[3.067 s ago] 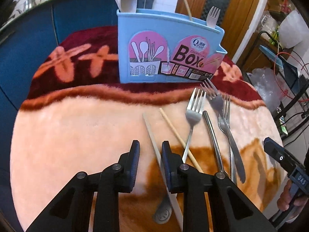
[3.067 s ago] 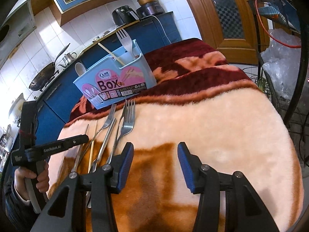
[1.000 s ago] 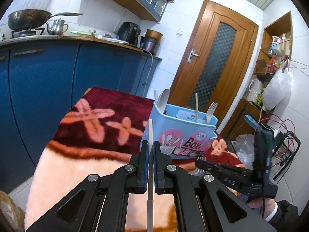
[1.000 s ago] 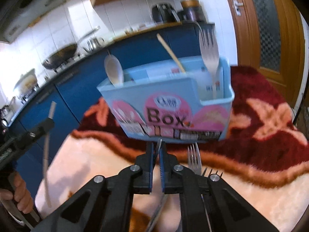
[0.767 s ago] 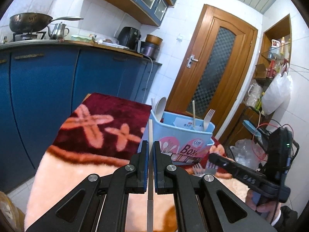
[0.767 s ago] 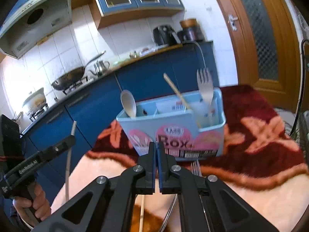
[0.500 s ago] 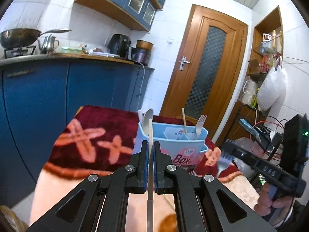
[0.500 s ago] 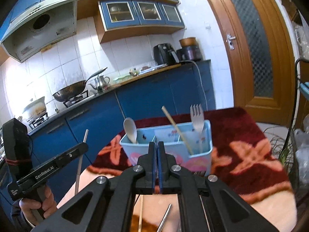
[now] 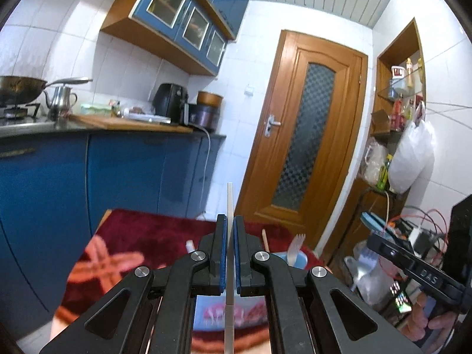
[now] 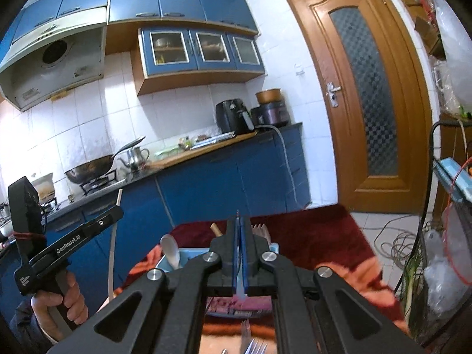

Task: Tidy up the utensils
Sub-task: 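Insert the fork into the caddy with the right tool while the left tool inserts the chopstick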

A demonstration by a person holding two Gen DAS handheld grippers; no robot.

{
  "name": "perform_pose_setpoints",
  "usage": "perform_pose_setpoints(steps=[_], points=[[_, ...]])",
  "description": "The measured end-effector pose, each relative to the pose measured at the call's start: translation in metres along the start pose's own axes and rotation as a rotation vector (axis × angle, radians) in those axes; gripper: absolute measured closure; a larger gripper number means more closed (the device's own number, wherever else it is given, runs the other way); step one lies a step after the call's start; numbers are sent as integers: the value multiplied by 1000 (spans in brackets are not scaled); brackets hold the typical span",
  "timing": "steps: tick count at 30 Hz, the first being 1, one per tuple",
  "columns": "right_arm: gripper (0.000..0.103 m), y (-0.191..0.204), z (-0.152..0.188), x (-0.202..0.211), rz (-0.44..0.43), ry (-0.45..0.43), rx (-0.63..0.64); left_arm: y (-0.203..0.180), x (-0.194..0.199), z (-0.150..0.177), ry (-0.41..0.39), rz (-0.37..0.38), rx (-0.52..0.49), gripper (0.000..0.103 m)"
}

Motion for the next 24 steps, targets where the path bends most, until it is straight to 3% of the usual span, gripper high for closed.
perform_pose_setpoints(steps=[13, 18, 24], points=[[99, -20, -43, -18, 117, -134, -3, 4, -43, -37, -240, -113, -44, 99], [99, -24, -40, -30, 182, -163, 13, 14, -63, -29, -259, -130, -17, 99], [99, -19, -26, -47, 207, -159, 66, 24, -72, -15, -289, -211, -25, 99]])
Point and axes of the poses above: each gripper's, at about its wrist camera, not at the fingertips, and x roughly against the way its jaws point, y to its left, z to its underside, the point moved 5 cm from there along -x, roughly the way its jaws point, and after that the axes turned 12 degrees about z, right-handed, at the moved point
